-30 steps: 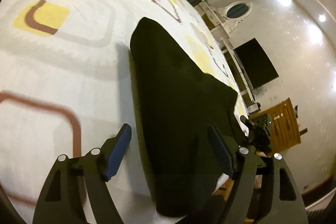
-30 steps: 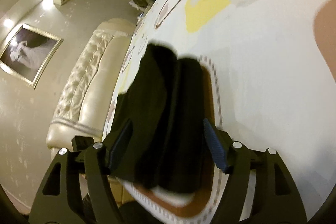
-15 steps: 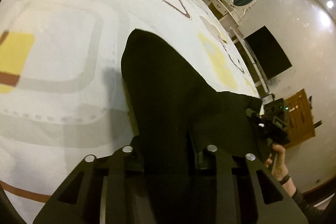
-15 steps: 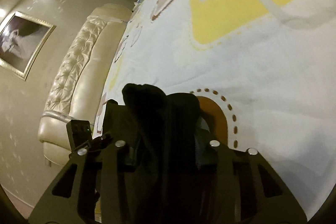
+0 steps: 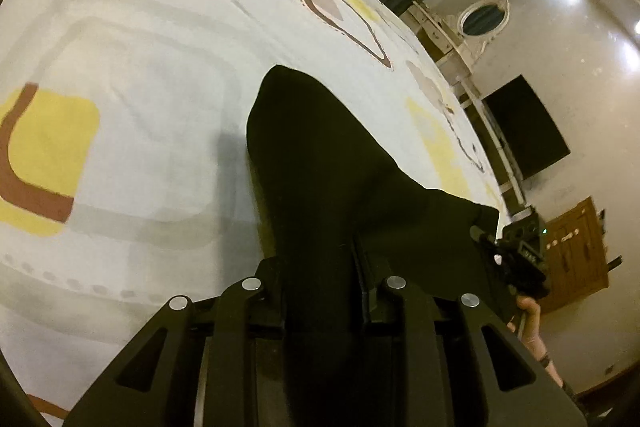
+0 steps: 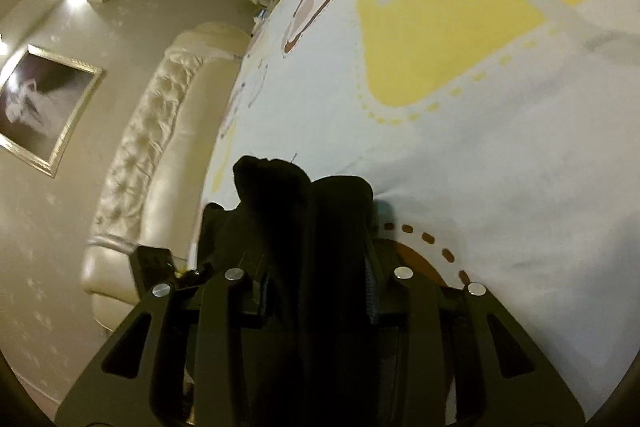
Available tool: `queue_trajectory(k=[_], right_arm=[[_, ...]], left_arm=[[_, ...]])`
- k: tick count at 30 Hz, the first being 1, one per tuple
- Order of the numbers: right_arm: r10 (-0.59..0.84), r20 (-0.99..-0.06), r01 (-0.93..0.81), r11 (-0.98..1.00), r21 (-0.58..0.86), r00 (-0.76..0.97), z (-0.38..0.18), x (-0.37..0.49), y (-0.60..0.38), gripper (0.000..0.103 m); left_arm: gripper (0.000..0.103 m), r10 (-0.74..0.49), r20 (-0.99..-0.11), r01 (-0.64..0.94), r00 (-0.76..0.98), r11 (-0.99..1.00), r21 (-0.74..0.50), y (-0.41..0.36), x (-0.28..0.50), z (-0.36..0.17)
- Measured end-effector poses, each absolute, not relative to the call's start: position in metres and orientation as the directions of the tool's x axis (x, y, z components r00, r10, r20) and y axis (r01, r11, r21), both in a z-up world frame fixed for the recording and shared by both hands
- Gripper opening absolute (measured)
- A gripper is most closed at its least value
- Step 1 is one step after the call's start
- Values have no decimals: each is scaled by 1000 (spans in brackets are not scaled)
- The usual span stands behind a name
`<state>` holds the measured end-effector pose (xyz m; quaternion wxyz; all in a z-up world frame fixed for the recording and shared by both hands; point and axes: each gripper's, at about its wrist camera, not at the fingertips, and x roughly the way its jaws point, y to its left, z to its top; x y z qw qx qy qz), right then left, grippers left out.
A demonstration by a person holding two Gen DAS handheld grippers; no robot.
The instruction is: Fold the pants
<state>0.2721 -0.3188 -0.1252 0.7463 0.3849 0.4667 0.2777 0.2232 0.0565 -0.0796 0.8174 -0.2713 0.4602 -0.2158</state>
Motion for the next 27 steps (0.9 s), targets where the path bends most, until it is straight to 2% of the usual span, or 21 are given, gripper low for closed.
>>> queue_trajectory(k=[10, 13, 18, 23, 27], right_arm=[[776, -479, -49, 543, 838, 409, -124, 272, -318, 34], [784, -467, -44, 528, 848, 409, -125, 271, -322, 38], [792, -440, -23, 495, 868, 422, -122, 263, -329, 45], [788, -441, -9, 492, 870, 430, -117, 234, -343, 55], [781, -455, 17, 497, 868, 428, -117, 202, -355, 56]], left_arm=[[28, -607, -630, 112, 485, 757, -644, 58, 224, -78], [39, -594, -640, 112, 488, 770, -629, 59, 221, -78], [65, -549, -662, 97, 511, 801, -590, 59, 208, -73], [73, -478, -692, 81, 542, 849, -523, 59, 178, -61], [76, -430, -704, 68, 565, 875, -480, 56, 145, -52]])
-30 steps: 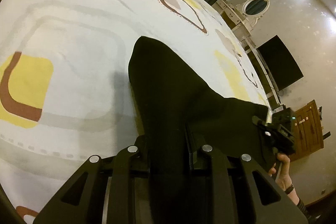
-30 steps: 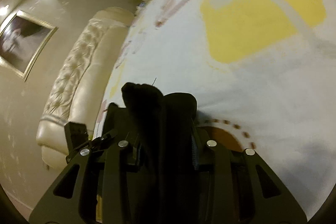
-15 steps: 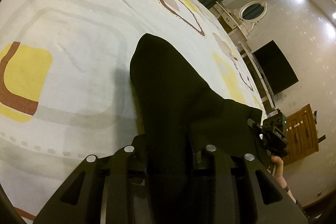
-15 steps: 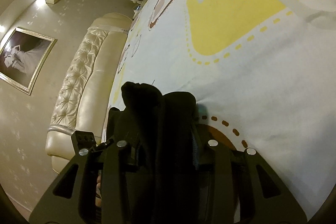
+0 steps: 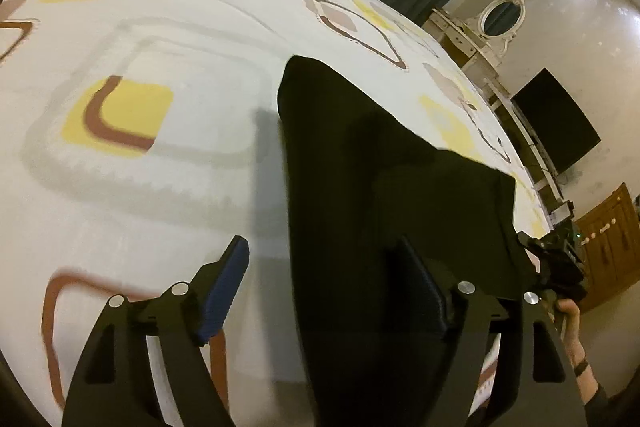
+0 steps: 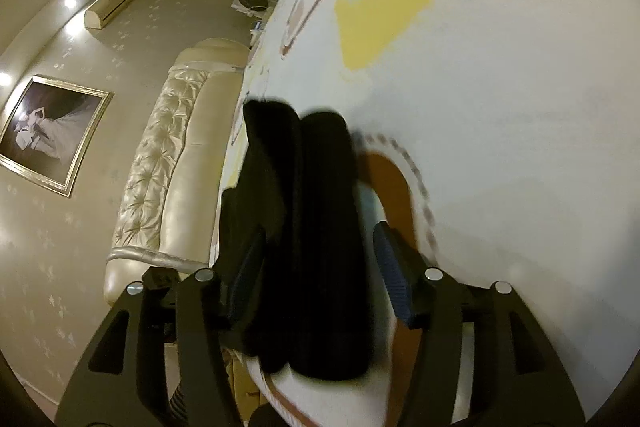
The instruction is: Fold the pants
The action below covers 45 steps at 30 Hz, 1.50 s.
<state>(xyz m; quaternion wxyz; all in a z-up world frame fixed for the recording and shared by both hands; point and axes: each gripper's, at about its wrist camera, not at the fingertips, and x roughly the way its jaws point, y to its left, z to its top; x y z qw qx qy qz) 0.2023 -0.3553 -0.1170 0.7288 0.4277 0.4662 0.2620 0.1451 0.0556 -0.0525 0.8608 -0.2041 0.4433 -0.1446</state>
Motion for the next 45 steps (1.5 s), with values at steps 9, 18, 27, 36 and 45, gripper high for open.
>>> queue_trajectory(k=[9, 18, 27, 36, 45], right_arm=[[722, -541, 58, 576, 815, 432, -108, 127, -365, 60], [587, -688, 57, 742, 668, 427, -90, 72, -338, 69], [352, -792, -28, 920, 391, 500, -58, 45, -297, 77], [231, -801, -109, 972, 206, 553, -52, 39, -268, 81], [218, -794, -99, 975, 197, 567, -52, 36, -270, 81]], left_arm=[[77, -287, -746, 47, 601, 945, -325, 21, 76, -31], [77, -238, -779, 5, 581, 957, -289, 0, 43, -33], [77, -102, -782, -73, 615, 980, -186, -1, 12, -22], [80, -52, -769, -39, 637, 994, -99, -18, 8, -20], [81, -44, -764, -33, 644, 996, -86, -24, 6, -19]])
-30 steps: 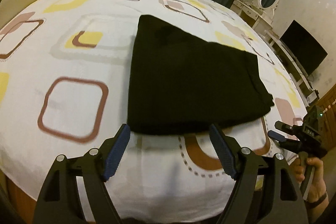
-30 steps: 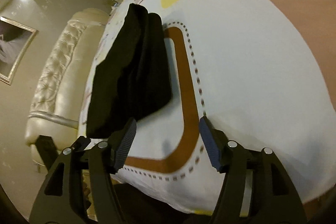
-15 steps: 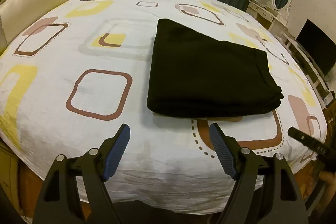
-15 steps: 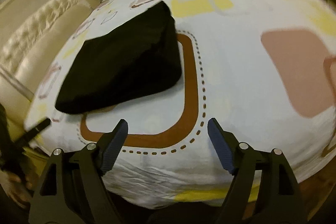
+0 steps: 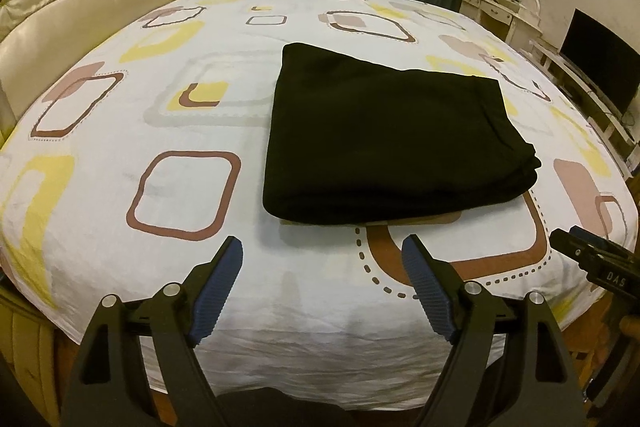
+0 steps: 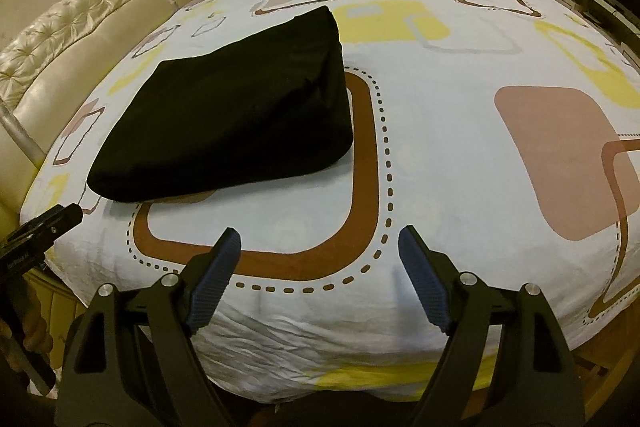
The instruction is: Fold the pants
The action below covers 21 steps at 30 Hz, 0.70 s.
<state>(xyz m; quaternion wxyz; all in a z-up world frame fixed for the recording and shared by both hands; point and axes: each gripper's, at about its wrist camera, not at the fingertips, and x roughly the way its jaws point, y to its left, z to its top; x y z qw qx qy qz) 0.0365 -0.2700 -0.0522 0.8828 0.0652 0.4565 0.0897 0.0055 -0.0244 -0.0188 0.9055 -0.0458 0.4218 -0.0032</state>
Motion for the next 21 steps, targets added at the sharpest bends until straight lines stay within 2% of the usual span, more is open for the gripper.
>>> queue_trajectory(k=[21], right_arm=[[220, -790, -105, 975, 196, 572, -52, 37, -269, 82]], left_arm=[[82, -26, -759, -61, 650, 994, -87, -22, 7, -18]])
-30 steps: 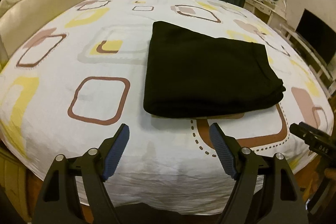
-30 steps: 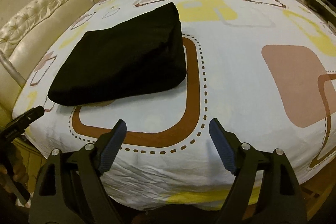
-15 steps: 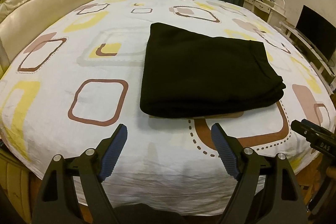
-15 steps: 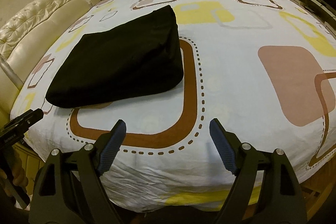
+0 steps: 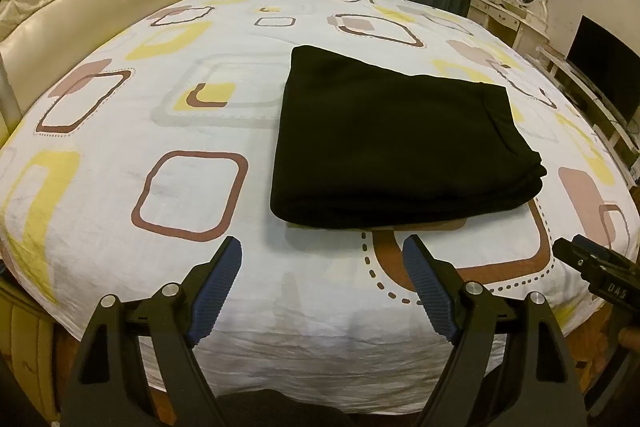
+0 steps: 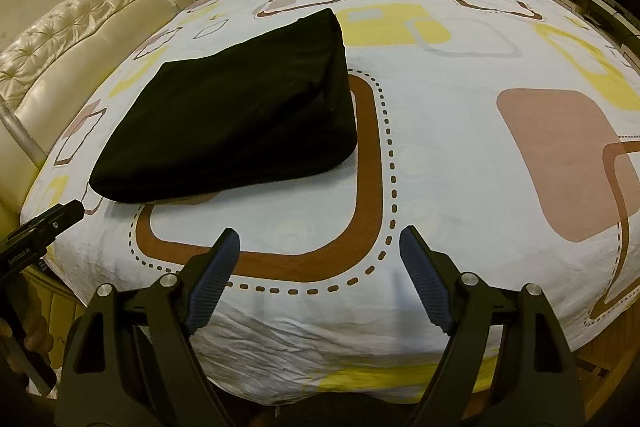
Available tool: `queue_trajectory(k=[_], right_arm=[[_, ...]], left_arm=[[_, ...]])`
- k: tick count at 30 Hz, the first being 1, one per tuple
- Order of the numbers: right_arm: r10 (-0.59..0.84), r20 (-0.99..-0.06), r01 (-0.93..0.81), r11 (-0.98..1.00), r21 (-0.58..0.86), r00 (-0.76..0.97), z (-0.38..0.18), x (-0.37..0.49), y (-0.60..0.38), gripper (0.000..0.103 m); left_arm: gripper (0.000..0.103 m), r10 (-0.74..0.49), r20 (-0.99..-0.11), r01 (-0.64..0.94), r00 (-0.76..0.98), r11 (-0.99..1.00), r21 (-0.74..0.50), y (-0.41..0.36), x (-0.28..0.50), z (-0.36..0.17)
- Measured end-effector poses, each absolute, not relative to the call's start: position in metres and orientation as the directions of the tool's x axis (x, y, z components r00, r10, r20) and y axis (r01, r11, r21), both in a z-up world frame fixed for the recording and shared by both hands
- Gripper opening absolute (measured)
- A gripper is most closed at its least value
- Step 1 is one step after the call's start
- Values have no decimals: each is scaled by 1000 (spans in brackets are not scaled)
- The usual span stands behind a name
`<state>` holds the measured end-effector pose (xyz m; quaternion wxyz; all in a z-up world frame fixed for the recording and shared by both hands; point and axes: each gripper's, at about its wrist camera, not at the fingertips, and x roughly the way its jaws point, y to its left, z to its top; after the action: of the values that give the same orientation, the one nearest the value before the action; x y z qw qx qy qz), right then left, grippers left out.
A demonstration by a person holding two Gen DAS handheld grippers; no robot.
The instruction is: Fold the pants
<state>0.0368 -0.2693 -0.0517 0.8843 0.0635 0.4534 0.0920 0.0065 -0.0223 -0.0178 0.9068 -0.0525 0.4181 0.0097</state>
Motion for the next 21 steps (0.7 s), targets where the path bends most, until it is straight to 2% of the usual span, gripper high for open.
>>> queue_trajectory(k=[21], right_arm=[[226, -796, -115, 974, 195, 561, -57, 35, -263, 82]], left_arm=[[82, -2, -752, -69, 659, 996, -64, -23, 7, -15]])
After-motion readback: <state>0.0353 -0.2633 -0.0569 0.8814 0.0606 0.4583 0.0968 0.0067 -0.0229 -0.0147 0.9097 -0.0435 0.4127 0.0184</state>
